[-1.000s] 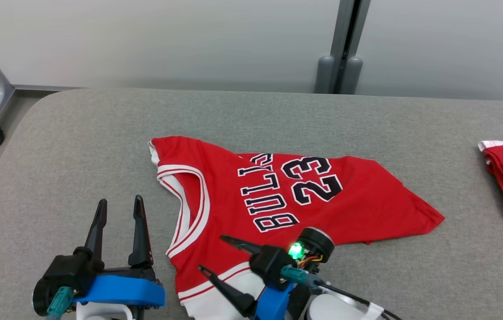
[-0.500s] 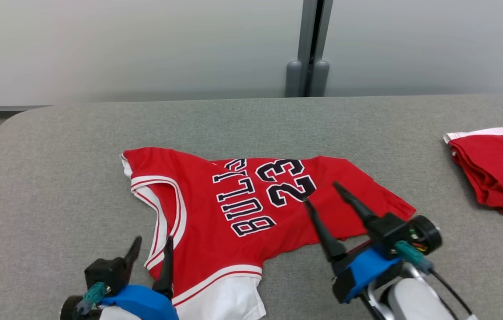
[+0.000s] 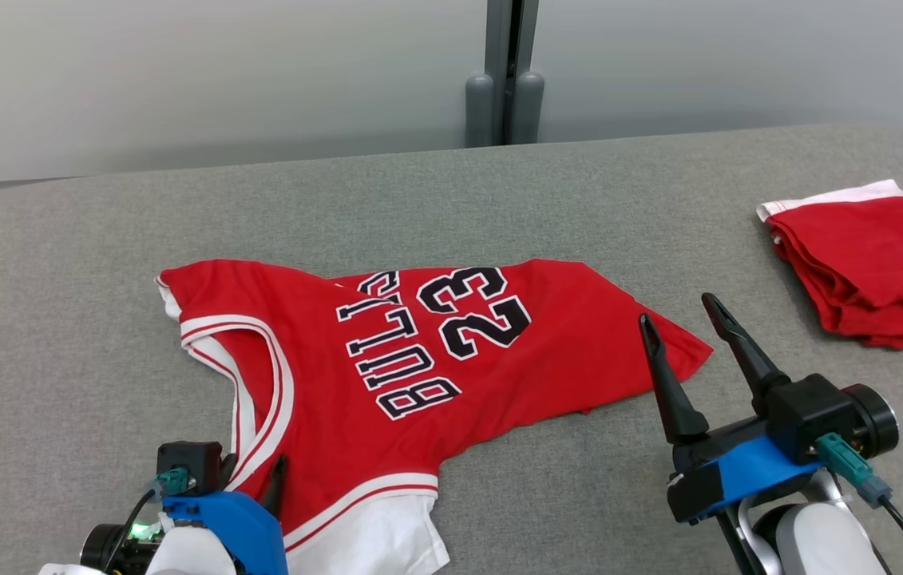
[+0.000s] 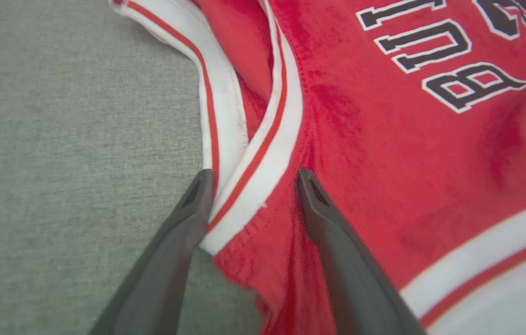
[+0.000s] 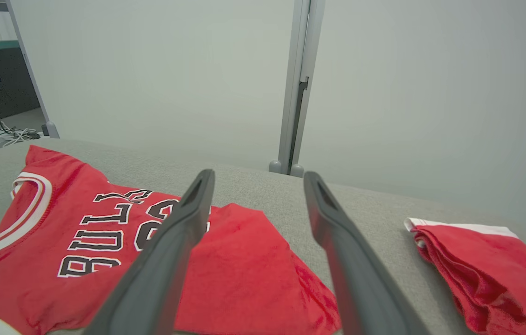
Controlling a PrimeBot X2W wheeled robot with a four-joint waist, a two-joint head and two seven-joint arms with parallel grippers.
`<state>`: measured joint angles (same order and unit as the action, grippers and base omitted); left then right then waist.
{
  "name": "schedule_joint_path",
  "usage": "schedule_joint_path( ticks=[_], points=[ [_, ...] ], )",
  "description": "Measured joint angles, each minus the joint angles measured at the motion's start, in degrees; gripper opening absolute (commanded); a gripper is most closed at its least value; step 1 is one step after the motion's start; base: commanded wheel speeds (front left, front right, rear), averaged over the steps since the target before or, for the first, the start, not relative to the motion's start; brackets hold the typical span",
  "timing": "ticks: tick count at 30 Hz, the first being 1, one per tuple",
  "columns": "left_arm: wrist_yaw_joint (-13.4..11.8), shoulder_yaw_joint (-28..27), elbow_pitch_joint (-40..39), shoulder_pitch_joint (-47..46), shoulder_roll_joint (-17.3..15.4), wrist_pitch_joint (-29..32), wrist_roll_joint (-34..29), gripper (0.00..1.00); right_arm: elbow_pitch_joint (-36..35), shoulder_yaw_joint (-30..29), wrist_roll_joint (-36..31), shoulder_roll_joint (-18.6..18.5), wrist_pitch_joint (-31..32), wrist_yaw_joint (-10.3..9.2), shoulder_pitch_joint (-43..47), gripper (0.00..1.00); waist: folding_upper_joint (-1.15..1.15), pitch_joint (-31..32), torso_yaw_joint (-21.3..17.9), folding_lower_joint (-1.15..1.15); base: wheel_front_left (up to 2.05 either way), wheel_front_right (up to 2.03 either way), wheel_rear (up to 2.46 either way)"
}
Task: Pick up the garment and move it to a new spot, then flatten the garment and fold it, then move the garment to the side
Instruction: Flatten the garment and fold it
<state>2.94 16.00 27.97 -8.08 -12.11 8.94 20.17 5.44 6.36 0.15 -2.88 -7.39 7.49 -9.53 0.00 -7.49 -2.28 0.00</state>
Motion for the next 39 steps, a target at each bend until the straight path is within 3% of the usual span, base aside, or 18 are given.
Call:
schedule_joint_path(
  ticks=[1,2,6,12,20,22,23,30,39],
  points=[
    [0.2,0.1,0.3,-0.5,-0.2,0.1,0.0,0.04,-0.5,-0.3,0.0,0.0,0.0,0.0,0.2,1.0,0.0,-0.2,-0.2,0.0,0.0,0.0,0.0],
    [0.5,0.3,0.5,-0.8,-0.3,0.2,0.1,0.0,-0.8,-0.5,0.1,0.0,0.1,0.0,0.4,1.0,0.0,-0.4,-0.4,0.0,0.0,0.0,0.0],
    [0.5,0.8,0.7,-1.6,-0.4,-2.0,-0.3,0.0,-2.2,-2.3,0.1,0.0,0.1,0.0,0.7,1.0,0.0,-1.1,-0.9,0.0,0.0,0.0,0.0],
    [-1.5,-0.7,1.2,-6.1,-1.4,-8.7,-1.8,0.0,-3.5,-5.1,0.6,0.0,-0.4,0.0,0.9,1.0,0.0,-2.0,-1.3,0.0,0.0,0.0,0.0],
    [-2.0,-0.6,6.3,-12.7,-1.9,-15.2,-3.6,0.0,-3.1,-6.3,1.4,0.0,-1.3,0.0,0.9,1.0,0.0,-3.1,-2.1,0.0,0.0,0.0,0.0],
    [-2.1,-0.6,7.0,-13.0,-1.7,-18.3,-3.8,0.51,-2.5,-7.1,1.5,0.0,-1.8,0.0,1.1,1.0,0.0,-2.9,-2.1,0.0,0.0,0.0,0.0],
    [-2.1,-0.7,7.3,-13.0,-1.5,-19.8,-3.8,1.0,-2.2,-7.3,1.5,0.0,-2.3,0.0,1.4,1.0,0.0,-2.6,-2.0,0.0,0.0,0.0,0.0],
    [-1.4,-3.0,4.8,-7.5,1.6,-23.7,-0.4,1.0,2.2,-9.4,2.5,0.0,-3.9,0.0,4.4,1.0,0.0,0.6,-0.1,0.0,0.0,0.0,0.0],
    [-1.4,-5.7,-8.0,2.8,5.6,-23.9,0.4,1.0,6.3,-10.1,3.9,0.0,-5.1,0.0,5.8,1.0,0.0,3.9,2.8,-0.01,0.0,0.0,0.0]
  ],
)
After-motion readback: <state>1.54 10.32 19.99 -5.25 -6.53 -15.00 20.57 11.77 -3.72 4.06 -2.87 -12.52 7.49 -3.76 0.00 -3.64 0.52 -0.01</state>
